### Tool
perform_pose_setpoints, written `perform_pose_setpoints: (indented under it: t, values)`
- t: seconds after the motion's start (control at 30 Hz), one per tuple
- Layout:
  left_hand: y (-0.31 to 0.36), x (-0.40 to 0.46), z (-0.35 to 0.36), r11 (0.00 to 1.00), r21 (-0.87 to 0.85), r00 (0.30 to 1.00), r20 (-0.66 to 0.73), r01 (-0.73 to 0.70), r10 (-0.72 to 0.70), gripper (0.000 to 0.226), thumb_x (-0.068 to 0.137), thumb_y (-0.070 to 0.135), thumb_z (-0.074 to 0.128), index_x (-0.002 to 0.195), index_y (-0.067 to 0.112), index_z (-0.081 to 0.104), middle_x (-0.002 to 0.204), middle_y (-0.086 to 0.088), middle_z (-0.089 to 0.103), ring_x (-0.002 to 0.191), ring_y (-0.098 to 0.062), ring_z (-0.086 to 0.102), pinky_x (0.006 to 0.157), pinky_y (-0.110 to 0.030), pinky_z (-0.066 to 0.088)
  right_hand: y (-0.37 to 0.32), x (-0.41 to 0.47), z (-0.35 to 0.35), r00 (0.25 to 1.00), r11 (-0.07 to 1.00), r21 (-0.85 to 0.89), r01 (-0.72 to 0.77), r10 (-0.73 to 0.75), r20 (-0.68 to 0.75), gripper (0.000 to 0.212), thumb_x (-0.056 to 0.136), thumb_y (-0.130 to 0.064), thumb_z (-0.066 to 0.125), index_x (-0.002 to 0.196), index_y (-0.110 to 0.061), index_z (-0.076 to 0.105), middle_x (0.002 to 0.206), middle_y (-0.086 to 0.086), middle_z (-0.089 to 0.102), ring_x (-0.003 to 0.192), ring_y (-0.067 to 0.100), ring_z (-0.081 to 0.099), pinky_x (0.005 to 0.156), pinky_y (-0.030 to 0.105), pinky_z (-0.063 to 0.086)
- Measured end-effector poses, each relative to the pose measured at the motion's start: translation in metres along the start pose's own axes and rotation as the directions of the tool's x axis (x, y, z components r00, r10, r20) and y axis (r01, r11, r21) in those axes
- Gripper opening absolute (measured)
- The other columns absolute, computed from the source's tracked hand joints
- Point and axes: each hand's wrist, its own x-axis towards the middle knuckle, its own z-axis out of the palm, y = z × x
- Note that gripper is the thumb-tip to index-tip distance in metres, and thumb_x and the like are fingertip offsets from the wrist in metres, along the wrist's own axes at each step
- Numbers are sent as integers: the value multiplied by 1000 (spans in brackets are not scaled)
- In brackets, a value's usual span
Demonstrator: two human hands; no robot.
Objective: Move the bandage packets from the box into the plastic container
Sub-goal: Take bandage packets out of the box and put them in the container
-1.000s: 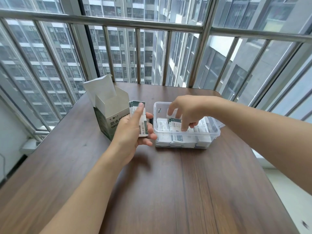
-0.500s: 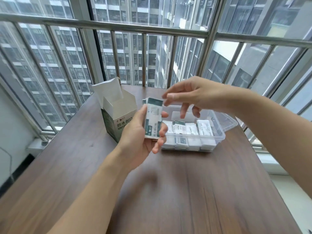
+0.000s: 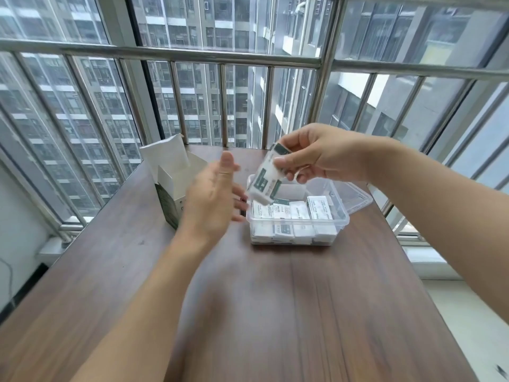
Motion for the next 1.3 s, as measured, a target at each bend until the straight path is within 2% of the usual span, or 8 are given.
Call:
perform_pose_setpoints:
  t: [0.1, 0.37, 0.6, 0.83, 0.93, 1.1, 1.17, 1.3]
  values:
    - [-28, 7, -15, 934, 295, 926, -252, -202, 280, 47, 96, 64, 40, 85, 25, 63, 70, 3, 69, 67, -18, 70, 63, -46, 58, 5, 7, -17, 988, 980, -141, -142, 133, -77, 16, 93, -5, 66, 107, 1, 70, 101, 17, 76, 75, 14, 66, 63, 19, 56]
    - [-55, -7, 2, 861, 347, 896, -107, -372, 430, 24, 97, 45, 47, 98, 27, 62, 87, 21, 60, 82, 0, 60, 63, -10, 44, 19, 56, 17, 959, 896, -352, -270, 284, -12, 17, 91, -4, 70, 107, 3, 69, 88, 9, 72, 74, 15, 68, 73, 24, 59]
    - [-63, -8, 4, 866, 355, 926, -5, -352, 378, 34, 95, 50, 46, 107, 24, 63, 100, 18, 59, 82, -8, 60, 70, -17, 43, 30, 66, 36, 974, 821, -527, -221, 217, -71, 14, 86, -7, 77, 99, -2, 72, 77, 7, 75, 58, 9, 68, 56, 17, 53]
    - [-63, -10, 4, 861, 352, 921, 8, -367, 389, 21, 97, 44, 52, 109, 29, 60, 103, 13, 61, 82, -8, 59, 67, -12, 40, 31, 53, 42, 988, 703, -698, -137, 44, -149, 50, 82, -16, 82, 127, -4, 62, 115, 9, 70, 54, 5, 67, 42, 11, 46]
    - [-63, -12, 4, 852, 365, 916, 1, -375, 402, 25, 98, 42, 52, 109, 23, 63, 103, 12, 61, 81, -9, 59, 64, -16, 40, 21, 36, 25, 990, 692, -715, -98, -5, -141, 49, 83, -12, 80, 129, -7, 63, 120, 5, 68, 57, 8, 71, 46, 13, 50]
    - [-26, -10, 5, 626, 501, 773, 154, -598, 615, 30, 99, 32, 53, 117, 14, 68, 117, 2, 66, 105, -19, 62, 84, -28, 50, 9, 10, -18, 984, 420, -890, -178, 97, -151, 49, 75, -20, 86, 121, -15, 70, 108, -2, 74, 54, 8, 68, 43, 14, 48]
    - [-2, 0, 20, 541, 536, 756, 373, -649, 538, 36, 98, 32, 50, 123, 14, 68, 125, 1, 67, 115, -20, 61, 97, -33, 48, 20, 11, -21, 974, 309, -930, -199, 170, -152, 54, 72, -27, 89, 121, -15, 69, 110, 0, 74, 63, 13, 70, 43, 20, 52]
    - [8, 26, 57, 405, 662, 754, 646, -630, 117, 51, 94, 39, 34, 126, 14, 66, 134, -4, 63, 122, -27, 58, 102, -41, 45, 41, 18, -15, 961, 171, -965, -199, 229, -157, 49, 68, -39, 90, 104, -10, 71, 99, 4, 76, 72, 21, 71, 54, 27, 55]
